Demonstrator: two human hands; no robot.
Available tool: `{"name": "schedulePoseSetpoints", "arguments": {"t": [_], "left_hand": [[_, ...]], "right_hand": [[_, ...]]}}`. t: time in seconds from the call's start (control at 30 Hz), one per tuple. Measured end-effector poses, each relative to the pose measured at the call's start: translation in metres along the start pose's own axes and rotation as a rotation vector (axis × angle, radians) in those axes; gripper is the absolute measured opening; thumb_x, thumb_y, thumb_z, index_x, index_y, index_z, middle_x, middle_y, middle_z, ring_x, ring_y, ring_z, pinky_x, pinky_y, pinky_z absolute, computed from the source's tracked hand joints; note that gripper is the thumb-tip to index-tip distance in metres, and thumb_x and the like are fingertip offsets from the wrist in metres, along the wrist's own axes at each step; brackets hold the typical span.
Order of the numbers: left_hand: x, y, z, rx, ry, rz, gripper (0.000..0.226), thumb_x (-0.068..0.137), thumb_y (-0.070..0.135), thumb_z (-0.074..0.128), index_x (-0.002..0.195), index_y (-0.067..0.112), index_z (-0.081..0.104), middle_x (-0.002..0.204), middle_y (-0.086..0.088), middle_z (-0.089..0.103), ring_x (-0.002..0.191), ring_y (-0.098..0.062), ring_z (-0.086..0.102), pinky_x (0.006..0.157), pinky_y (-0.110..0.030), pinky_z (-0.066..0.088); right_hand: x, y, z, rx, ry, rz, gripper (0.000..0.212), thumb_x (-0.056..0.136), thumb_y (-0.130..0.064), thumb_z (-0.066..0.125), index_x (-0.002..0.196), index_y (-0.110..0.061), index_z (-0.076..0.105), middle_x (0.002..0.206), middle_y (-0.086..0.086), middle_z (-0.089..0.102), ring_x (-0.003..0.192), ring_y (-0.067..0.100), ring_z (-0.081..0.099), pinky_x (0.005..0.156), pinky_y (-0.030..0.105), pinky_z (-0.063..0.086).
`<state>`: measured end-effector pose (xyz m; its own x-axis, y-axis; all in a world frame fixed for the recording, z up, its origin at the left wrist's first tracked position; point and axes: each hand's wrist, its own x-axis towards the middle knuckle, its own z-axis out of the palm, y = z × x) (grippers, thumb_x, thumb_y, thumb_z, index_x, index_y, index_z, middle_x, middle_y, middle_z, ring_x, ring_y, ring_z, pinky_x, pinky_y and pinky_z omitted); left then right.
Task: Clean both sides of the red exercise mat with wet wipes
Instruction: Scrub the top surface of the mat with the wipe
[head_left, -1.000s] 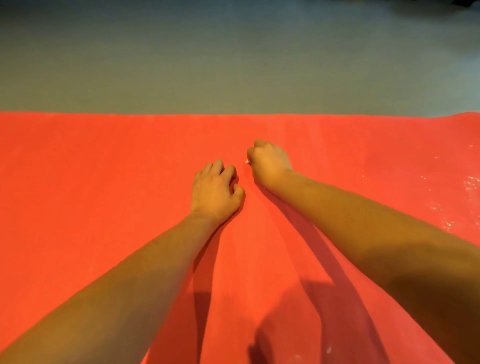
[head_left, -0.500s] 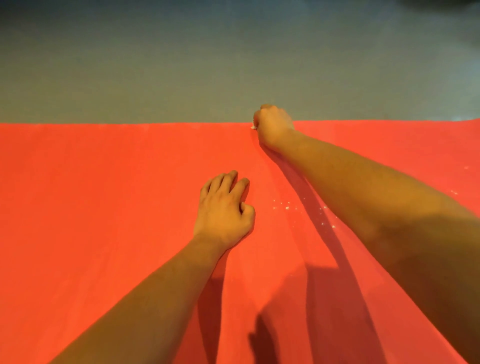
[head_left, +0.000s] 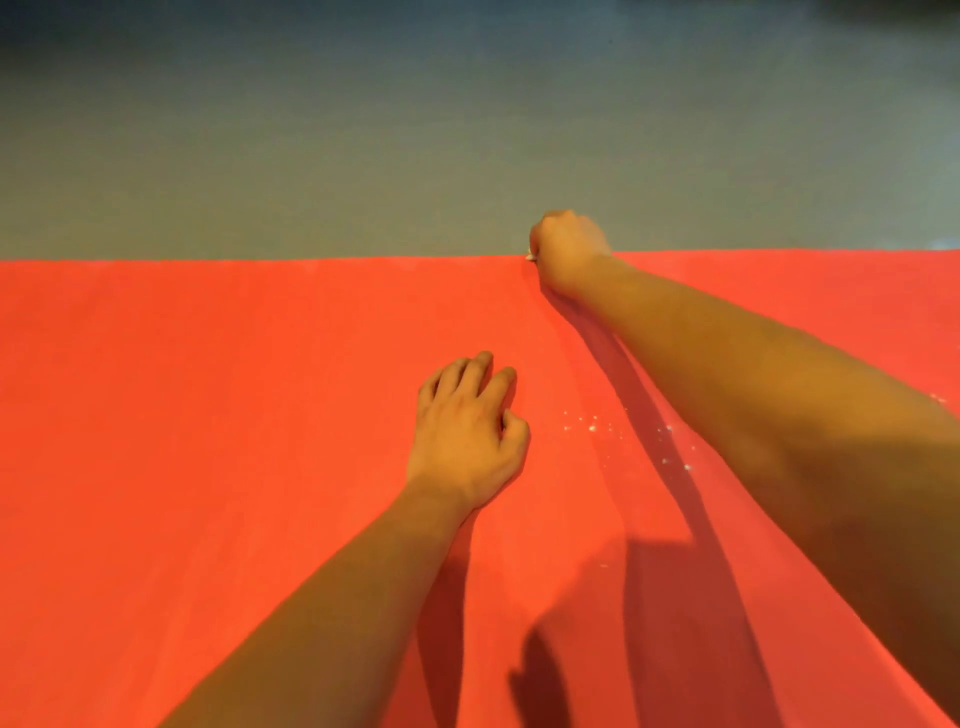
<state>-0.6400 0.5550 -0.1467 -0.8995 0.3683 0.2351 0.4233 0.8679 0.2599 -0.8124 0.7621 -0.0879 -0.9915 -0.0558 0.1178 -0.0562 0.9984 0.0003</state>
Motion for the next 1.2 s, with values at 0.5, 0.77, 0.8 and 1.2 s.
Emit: {"name": "schedulePoseSetpoints", "arguments": {"t": [0.5,0.77,0.8,1.2], "left_hand": [[0.004,0.001,-0.001,0.026,-0.012,-0.003,0.050,0.084,0.037,0.045,0.130,0.027,0.063,0.145,-0.001,0.054,0.132,-0.027,0.045,0.106,-0.046,0.040],[0.005,0.000,0.000,0.000,-0.005,0.007,0.047,0.084,0.035,0.047,0.127,0.028,0.064,0.141,0.000,0.055,0.129,-0.026,0.047,0.099,-0.045,0.043],[0.006,0.000,0.000,-0.003,-0.003,0.010,0.047,0.083,0.035,0.047,0.127,0.028,0.064,0.140,0.000,0.056,0.129,-0.026,0.047,0.099,-0.045,0.043],[0.008,-0.002,0.000,-0.039,0.036,0.102,0.035,0.081,0.028,0.047,0.111,0.027,0.065,0.120,0.004,0.059,0.112,-0.025,0.053,0.089,-0.043,0.041]], "right_hand": [[-0.124,-0.014,0.003,0.130,0.060,-0.224,0.015,0.087,-0.016,0.061,0.093,-0.019,0.075,0.092,0.005,0.063,0.083,0.035,0.065,0.062,0.039,0.048],[-0.077,-0.016,-0.003,0.087,-0.033,0.005,0.023,0.080,-0.013,0.062,0.097,-0.015,0.077,0.103,0.013,0.072,0.094,0.038,0.068,0.076,0.039,0.056],[-0.088,-0.020,-0.007,0.099,-0.039,0.001,0.023,0.080,-0.014,0.061,0.097,-0.016,0.077,0.104,0.012,0.071,0.094,0.037,0.067,0.075,0.039,0.055],[-0.214,-0.037,-0.040,0.215,-0.175,-0.243,0.016,0.087,-0.023,0.062,0.095,-0.025,0.076,0.098,0.001,0.068,0.091,0.029,0.065,0.067,0.036,0.048]]}}
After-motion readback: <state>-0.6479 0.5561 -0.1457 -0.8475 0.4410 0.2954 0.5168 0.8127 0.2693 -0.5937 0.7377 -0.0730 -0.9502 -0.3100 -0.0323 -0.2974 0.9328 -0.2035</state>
